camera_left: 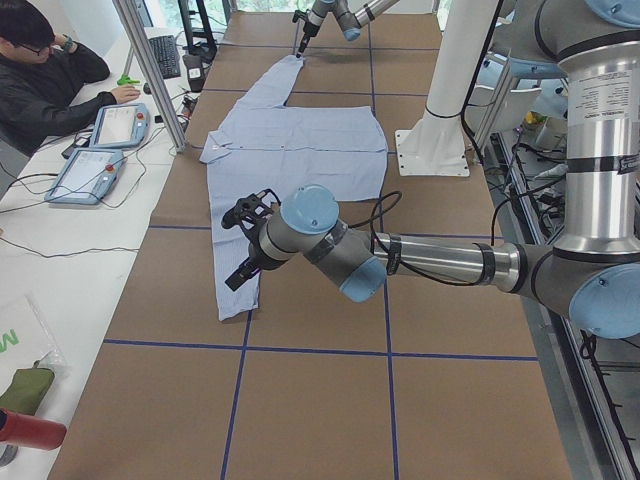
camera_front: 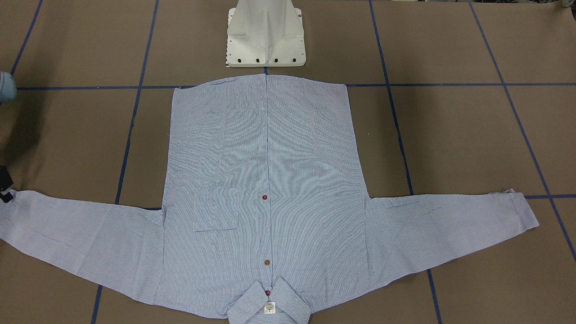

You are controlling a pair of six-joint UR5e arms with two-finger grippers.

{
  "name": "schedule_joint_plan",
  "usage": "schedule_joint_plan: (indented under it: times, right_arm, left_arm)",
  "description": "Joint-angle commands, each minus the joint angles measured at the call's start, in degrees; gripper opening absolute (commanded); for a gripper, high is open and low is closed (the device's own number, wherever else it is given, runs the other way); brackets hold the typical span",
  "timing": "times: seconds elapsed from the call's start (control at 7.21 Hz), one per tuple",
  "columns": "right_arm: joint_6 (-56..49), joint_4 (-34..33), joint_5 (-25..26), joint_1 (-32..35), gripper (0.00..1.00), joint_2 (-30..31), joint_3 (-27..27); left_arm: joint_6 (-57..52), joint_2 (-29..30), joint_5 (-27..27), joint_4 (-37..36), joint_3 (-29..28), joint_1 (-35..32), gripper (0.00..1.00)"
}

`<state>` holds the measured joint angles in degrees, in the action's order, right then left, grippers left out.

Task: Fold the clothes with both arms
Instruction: 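Lower the right gripper to the cuff of the sleeve nearest it and grasp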

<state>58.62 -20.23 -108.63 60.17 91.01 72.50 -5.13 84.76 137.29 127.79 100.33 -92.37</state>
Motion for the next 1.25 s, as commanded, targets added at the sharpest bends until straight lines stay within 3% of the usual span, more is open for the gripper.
schedule_joint_plan:
  times: [0.0,0.14,0.42,0.83,1.11]
  right_arm:
    - [3.34,0.55,0.08,-1.01,0.57,-0.57,-0.16]
    - [3.42,0.55,0.26,-1.19,0.51,-0.57,-0.08]
    - [3.69,0.55,0.43,-1.28,0.0,-0.57,0.1]
    - [3.51,-0.32,-0.44,-1.1,0.0,-0.48,4.47]
    - [3.69,-7.75,-0.98,-0.93,0.0,-5.18,10.61]
  left_arm:
    - [-0.14,-0.47,0.26,0.0,-0.23,0.0,1.0]
    - [-0.14,-0.56,0.34,0.09,-0.14,-0.09,1.0]
    - [-0.14,-0.65,0.35,0.18,-0.23,-0.09,1.0]
    - [-0.14,-0.56,0.35,0.18,-0.49,0.0,1.0]
    - [-0.14,-0.56,0.26,0.18,-0.49,0.0,1.0]
